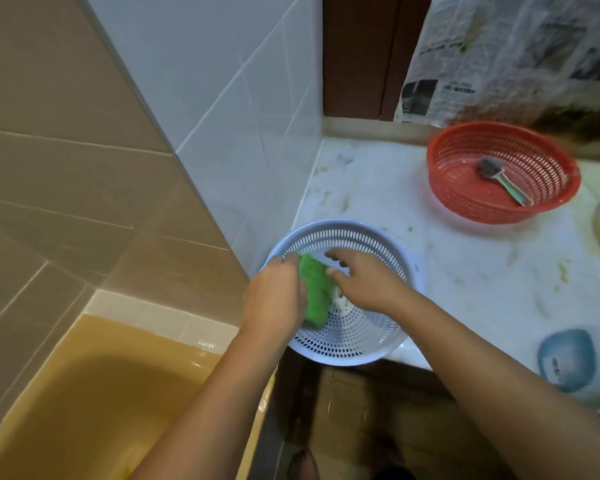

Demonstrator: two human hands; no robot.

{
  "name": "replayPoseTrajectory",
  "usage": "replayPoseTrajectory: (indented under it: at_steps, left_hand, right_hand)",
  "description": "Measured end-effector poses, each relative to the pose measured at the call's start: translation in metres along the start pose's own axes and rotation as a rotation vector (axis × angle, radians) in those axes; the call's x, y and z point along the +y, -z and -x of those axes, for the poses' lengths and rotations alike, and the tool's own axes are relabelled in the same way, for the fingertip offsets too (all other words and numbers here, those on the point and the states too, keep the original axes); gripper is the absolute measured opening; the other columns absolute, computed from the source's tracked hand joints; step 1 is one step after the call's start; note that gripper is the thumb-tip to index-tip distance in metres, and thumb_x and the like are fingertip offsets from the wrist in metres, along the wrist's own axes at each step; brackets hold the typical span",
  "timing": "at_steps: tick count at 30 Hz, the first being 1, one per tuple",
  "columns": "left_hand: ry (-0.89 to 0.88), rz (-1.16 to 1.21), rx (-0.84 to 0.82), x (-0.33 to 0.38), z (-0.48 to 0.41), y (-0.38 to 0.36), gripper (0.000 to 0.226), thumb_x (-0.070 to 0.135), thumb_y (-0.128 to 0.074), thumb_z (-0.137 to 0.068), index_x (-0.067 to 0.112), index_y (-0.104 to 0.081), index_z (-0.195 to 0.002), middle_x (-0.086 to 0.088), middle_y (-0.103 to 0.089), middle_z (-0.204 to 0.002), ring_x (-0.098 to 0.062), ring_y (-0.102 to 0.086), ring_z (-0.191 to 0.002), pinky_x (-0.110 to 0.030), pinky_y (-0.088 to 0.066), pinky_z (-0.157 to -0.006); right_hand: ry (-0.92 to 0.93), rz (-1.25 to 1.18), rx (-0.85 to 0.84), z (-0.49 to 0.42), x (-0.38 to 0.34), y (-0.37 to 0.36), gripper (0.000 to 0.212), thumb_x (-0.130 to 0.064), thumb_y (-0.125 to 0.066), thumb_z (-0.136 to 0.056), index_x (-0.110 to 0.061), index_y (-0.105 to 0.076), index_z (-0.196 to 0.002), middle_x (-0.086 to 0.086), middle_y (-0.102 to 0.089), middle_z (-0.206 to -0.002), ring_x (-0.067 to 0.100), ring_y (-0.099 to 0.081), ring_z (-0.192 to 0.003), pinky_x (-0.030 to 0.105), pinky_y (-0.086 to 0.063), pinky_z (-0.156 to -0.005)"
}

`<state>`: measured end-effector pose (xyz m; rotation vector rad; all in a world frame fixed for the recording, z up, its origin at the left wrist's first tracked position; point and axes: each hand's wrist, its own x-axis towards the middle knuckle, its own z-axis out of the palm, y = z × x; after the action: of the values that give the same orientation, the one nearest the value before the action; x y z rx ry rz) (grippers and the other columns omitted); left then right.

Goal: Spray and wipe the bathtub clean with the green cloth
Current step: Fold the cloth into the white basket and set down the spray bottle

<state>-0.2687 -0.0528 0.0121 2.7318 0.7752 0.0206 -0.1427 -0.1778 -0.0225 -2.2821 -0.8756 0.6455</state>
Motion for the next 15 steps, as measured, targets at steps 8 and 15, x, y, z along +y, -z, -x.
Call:
replayPoseTrajectory:
  at_steps: [8, 15]
  left_hand:
    - [-0.345, 0.618, 0.008, 0.022, 0.02, -0.022, 0.041, 0.014, -0.053, -0.105, 0.015, -0.059, -0.146, 0.0, -0.067, -0.139, -0.015, -0.06, -0.128, -0.034, -0.047, -0.107]
    - [-0.537, 0.736, -0.112, 0.083, 0.043, -0.04, 0.043, 0.011, -0.052, -0.103, 0.015, -0.061, -0.145, 0.001, -0.066, -0.142, -0.008, -0.059, -0.128, -0.019, -0.043, -0.108]
  right_hand:
    - [-0.068, -0.22, 0.432, 0.104, -0.011, 0.0, 0.038, -0.024, -0.055, -0.106, -0.029, -0.06, -0.144, -0.02, -0.061, -0.141, -0.005, -0.053, -0.13, 0.018, -0.038, -0.113]
    - [-0.265, -0.284, 0.678, 0.176, 0.016, -0.008, 0.04, -0.028, -0.052, -0.107, -0.039, -0.053, -0.146, -0.025, -0.056, -0.143, -0.007, -0.051, -0.129, 0.009, -0.036, -0.105]
